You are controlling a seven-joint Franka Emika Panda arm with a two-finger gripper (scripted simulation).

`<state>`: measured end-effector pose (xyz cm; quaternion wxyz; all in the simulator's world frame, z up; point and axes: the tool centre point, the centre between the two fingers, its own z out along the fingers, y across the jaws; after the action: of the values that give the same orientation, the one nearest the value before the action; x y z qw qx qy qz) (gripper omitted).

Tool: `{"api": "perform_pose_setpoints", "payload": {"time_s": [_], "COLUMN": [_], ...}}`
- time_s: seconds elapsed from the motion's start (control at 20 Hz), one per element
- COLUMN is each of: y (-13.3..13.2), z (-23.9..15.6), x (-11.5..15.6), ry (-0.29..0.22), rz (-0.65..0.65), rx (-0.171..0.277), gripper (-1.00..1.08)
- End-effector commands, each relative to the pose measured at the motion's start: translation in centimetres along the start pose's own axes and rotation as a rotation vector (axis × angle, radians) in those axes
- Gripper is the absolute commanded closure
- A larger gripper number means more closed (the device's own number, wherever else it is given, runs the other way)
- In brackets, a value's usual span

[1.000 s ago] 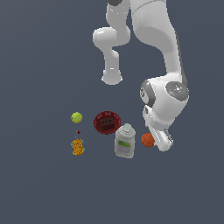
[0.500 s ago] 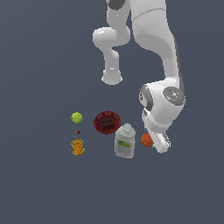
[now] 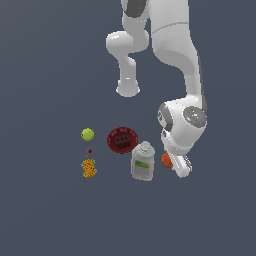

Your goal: Pick up a designated object from a clutter of objects.

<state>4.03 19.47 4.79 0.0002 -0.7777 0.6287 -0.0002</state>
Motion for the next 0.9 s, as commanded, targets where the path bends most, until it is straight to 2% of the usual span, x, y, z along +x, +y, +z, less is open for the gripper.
{"api": "perform_pose_setpoints", "payload": {"time_s": [0.0, 0.5, 0.85], "y": [0.0, 0.0, 0.7], "z": [0.1, -0.1, -1.5], "x": [0.0, 0.1, 1.6], "ry": [0.000, 0.000, 0.000], "rz": [0.000, 0.000, 0.000], "rx": [-0.001, 0.001, 0.001], "gripper": [1.08, 1.08, 1.08]}}
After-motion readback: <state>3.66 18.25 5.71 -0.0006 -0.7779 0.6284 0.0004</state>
